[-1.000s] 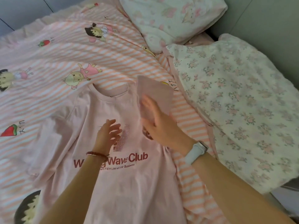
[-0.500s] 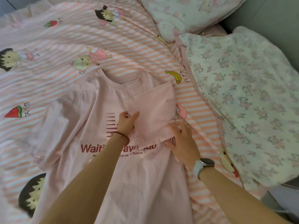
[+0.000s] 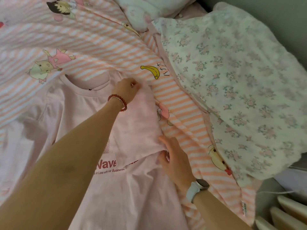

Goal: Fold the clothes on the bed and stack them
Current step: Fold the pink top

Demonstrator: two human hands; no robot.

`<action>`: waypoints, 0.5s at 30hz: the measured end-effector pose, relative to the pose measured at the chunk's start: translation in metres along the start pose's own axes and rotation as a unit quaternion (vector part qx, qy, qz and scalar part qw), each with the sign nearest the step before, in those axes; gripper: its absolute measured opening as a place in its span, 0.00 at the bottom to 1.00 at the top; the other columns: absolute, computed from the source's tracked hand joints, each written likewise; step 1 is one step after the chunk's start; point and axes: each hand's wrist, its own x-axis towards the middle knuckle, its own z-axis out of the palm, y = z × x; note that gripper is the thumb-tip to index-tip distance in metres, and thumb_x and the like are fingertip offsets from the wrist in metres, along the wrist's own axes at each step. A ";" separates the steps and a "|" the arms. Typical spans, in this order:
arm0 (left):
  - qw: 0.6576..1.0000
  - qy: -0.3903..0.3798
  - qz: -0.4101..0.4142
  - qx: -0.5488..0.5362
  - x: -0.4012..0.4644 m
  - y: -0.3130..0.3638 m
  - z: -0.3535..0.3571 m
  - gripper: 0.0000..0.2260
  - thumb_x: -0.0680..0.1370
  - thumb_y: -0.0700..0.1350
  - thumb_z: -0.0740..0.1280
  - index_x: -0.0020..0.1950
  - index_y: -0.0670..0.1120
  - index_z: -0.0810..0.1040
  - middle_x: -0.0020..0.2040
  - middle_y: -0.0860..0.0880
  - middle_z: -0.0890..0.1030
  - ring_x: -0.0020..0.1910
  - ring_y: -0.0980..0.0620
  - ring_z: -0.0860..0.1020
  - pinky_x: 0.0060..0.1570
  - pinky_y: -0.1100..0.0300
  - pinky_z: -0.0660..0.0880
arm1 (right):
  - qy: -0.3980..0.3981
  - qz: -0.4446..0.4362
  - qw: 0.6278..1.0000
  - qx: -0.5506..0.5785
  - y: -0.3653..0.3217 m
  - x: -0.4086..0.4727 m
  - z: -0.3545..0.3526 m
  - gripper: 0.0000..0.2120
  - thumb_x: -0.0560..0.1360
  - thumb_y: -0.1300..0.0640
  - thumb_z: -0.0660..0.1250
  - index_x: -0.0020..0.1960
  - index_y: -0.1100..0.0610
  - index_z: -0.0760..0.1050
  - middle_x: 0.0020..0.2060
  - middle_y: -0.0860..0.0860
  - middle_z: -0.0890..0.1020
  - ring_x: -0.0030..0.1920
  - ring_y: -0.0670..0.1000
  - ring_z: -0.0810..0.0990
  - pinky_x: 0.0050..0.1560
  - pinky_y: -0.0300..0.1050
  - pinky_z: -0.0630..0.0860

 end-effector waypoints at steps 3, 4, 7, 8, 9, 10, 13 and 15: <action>0.994 0.107 -0.018 0.002 -0.001 0.003 -0.008 0.11 0.81 0.47 0.57 0.55 0.42 0.75 0.51 0.40 0.80 0.51 0.41 0.76 0.41 0.58 0.65 | 0.017 -0.033 0.995 -0.093 0.011 0.000 -0.007 0.18 0.72 0.58 0.56 0.60 0.48 0.70 0.40 0.49 0.72 0.27 0.47 0.69 0.24 0.34 0.64; 0.992 0.118 -0.022 0.035 -0.004 0.001 -0.009 0.11 0.81 0.47 0.56 0.57 0.43 0.74 0.52 0.40 0.79 0.51 0.41 0.76 0.41 0.57 0.64 | 0.021 -0.034 0.989 -0.139 0.015 0.001 -0.006 0.17 0.71 0.58 0.58 0.59 0.49 0.72 0.39 0.50 0.72 0.27 0.48 0.68 0.23 0.36 0.63; 0.993 0.078 -0.039 0.081 -0.015 -0.017 -0.006 0.14 0.81 0.49 0.55 0.63 0.47 0.71 0.61 0.43 0.74 0.58 0.42 0.74 0.53 0.51 0.68 | 0.021 -0.004 0.956 -0.291 0.018 0.002 0.005 0.21 0.63 0.60 0.71 0.55 0.49 0.76 0.41 0.53 0.74 0.36 0.54 0.75 0.31 0.44 0.70; 0.994 0.071 -0.050 0.070 -0.021 -0.024 -0.006 0.15 0.81 0.50 0.55 0.65 0.47 0.70 0.64 0.43 0.72 0.62 0.42 0.71 0.59 0.49 0.66 | 0.028 -0.004 0.945 -0.325 0.015 0.002 0.008 0.20 0.65 0.57 0.69 0.56 0.50 0.76 0.46 0.54 0.75 0.44 0.57 0.77 0.38 0.49 0.74; 0.994 0.077 -0.054 0.055 -0.029 -0.033 -0.007 0.16 0.80 0.50 0.56 0.67 0.47 0.69 0.65 0.44 0.71 0.64 0.43 0.69 0.63 0.48 0.63 | 0.031 -0.016 0.939 -0.342 0.009 0.003 0.011 0.19 0.67 0.55 0.65 0.58 0.51 0.75 0.53 0.56 0.75 0.53 0.60 0.76 0.48 0.56 0.75; 0.994 0.087 -0.051 0.035 -0.040 -0.043 -0.009 0.17 0.80 0.50 0.57 0.68 0.47 0.69 0.67 0.44 0.70 0.66 0.43 0.67 0.65 0.48 0.62 | 0.024 -0.040 0.937 -0.346 0.002 0.004 0.015 0.20 0.69 0.54 0.60 0.61 0.52 0.73 0.59 0.57 0.74 0.61 0.61 0.71 0.57 0.61 0.70; 0.999 0.041 -0.011 -0.014 -0.078 -0.078 -0.014 0.21 0.80 0.48 0.60 0.72 0.45 0.64 0.69 0.44 0.69 0.68 0.42 0.65 0.67 0.49 0.62 | -0.049 -0.140 0.927 -0.344 -0.021 0.012 0.039 0.30 0.65 0.52 0.70 0.66 0.54 0.68 0.66 0.57 0.72 0.67 0.58 0.64 0.65 0.64 0.64; 1.000 -0.007 -0.025 -0.018 -0.092 -0.100 -0.016 0.25 0.79 0.47 0.62 0.74 0.43 0.61 0.68 0.44 0.70 0.67 0.41 0.66 0.68 0.49 0.63 | -0.114 -0.156 0.915 -0.353 -0.027 0.019 0.059 0.37 0.58 0.51 0.76 0.65 0.53 0.67 0.63 0.56 0.74 0.65 0.58 0.66 0.61 0.61 0.70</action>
